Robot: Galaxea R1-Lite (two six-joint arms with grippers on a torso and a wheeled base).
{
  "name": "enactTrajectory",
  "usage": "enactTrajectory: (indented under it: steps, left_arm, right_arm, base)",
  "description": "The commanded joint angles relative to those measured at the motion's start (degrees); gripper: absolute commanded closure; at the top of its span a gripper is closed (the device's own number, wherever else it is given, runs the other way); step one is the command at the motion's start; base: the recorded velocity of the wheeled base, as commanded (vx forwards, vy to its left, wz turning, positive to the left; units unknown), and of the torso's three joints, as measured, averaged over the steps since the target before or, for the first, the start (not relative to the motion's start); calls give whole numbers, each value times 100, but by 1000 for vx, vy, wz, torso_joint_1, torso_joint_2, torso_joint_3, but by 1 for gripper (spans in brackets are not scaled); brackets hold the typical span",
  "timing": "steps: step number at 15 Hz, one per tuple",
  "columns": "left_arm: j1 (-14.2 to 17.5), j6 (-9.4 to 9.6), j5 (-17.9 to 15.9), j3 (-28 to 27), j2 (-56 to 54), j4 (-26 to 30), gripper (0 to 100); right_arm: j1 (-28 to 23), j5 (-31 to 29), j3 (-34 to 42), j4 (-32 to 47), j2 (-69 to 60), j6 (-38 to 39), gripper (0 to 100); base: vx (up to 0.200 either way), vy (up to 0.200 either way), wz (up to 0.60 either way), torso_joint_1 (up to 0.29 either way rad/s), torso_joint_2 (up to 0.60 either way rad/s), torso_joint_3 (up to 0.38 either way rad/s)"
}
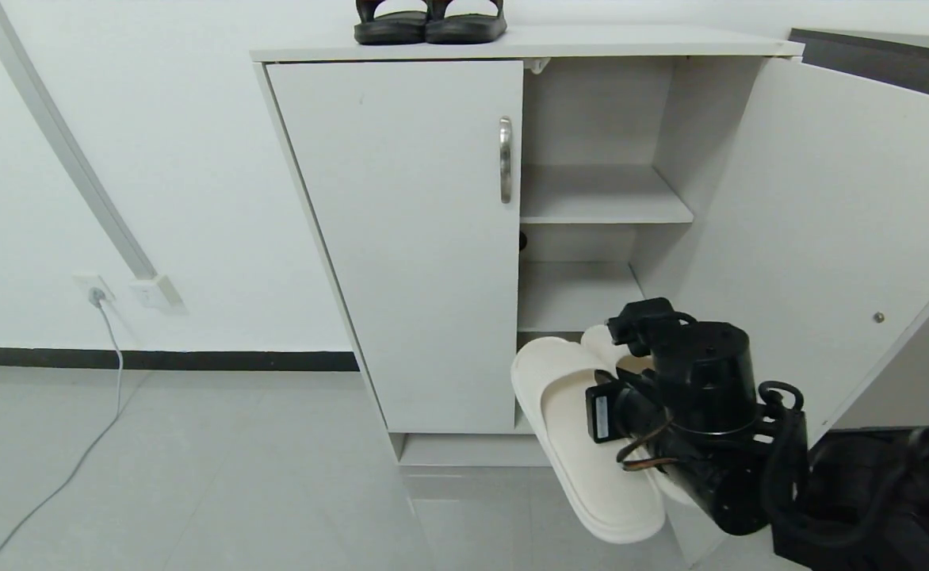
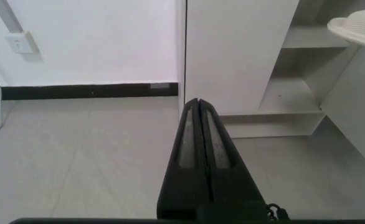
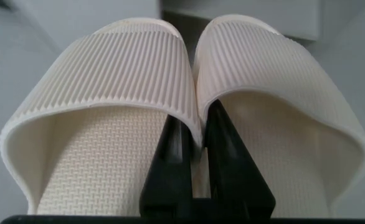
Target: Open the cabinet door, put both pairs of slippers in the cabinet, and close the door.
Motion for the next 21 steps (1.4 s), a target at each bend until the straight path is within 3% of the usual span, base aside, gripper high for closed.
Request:
enactTrajectory:
  steps: [1,5,12,21]
  left_arm:
    - [-4,-9,5,0,20,0,100]
    - [-4,0,5,0,20,0,100]
    - [-4,0,5,0,20,0,100]
    - [4,0,5,0,20,0,100]
  right_arm:
    - [28,-567,-624,-10,662,81,100]
    - [10,-796,-940,-36,794,133,100]
    - [19,-1007,-1020,-212,891,107,100]
    - [46,-945,-1090,-590,1251,54,100]
  base:
    - [0,0,0,0,0,0]
    - [0,0,0,0,0,0]
    - [0,-200,0,4,1,1]
    - [0,0,0,0,0,0]
